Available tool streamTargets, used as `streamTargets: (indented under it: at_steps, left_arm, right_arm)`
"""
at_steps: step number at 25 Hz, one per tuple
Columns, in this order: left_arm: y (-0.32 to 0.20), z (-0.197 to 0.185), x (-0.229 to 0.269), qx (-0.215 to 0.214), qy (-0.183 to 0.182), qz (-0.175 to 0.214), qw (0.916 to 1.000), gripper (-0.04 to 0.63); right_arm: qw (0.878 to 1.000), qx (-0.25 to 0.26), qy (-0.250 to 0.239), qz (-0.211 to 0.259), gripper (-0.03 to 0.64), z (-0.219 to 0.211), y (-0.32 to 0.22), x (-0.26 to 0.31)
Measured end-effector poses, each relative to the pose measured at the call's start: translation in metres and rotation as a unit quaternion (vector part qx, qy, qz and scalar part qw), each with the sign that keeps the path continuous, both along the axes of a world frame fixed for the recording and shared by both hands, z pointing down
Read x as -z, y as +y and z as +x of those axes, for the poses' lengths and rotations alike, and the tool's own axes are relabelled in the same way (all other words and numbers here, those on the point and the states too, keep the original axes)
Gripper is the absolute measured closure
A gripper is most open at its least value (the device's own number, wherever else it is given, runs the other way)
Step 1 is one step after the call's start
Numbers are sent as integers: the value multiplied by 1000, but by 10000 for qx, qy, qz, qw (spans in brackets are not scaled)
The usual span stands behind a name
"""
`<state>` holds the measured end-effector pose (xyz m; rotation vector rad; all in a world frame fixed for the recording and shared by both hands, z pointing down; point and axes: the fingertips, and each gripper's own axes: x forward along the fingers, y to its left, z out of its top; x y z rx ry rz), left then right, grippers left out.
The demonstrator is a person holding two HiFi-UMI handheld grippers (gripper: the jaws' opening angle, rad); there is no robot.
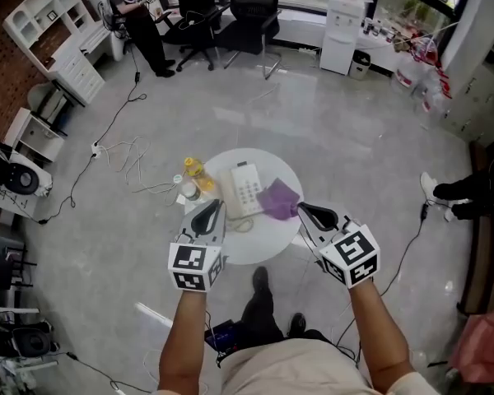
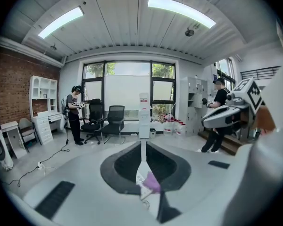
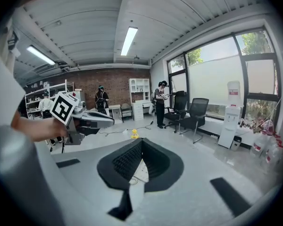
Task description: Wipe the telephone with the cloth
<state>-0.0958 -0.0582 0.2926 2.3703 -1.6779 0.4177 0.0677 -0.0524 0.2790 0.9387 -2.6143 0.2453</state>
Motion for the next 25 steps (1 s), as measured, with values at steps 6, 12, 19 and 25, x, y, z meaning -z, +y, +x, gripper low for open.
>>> streamTargets:
  at_steps: [6,12,19,25]
  left_arm:
    - [-31,-20,-38,84,34,-240,9997,566]
    - [-58,-29,-85,159,35,-554,9983,565]
    - [-83,-41,-149,339,-37,-1021,9942,565]
    - [-99,-48,-200,456,-54,-1340,9899,565]
  right_arm:
    - [9997,-89,141,-170,621,-12,-29,-38]
    - [9987,-185,260,-400,621,-16,-58,-80]
    - [9963,-232,403,-726,621,-20,-84,-134]
    - [9938,-233,481,-975,620,-24,-100,-185]
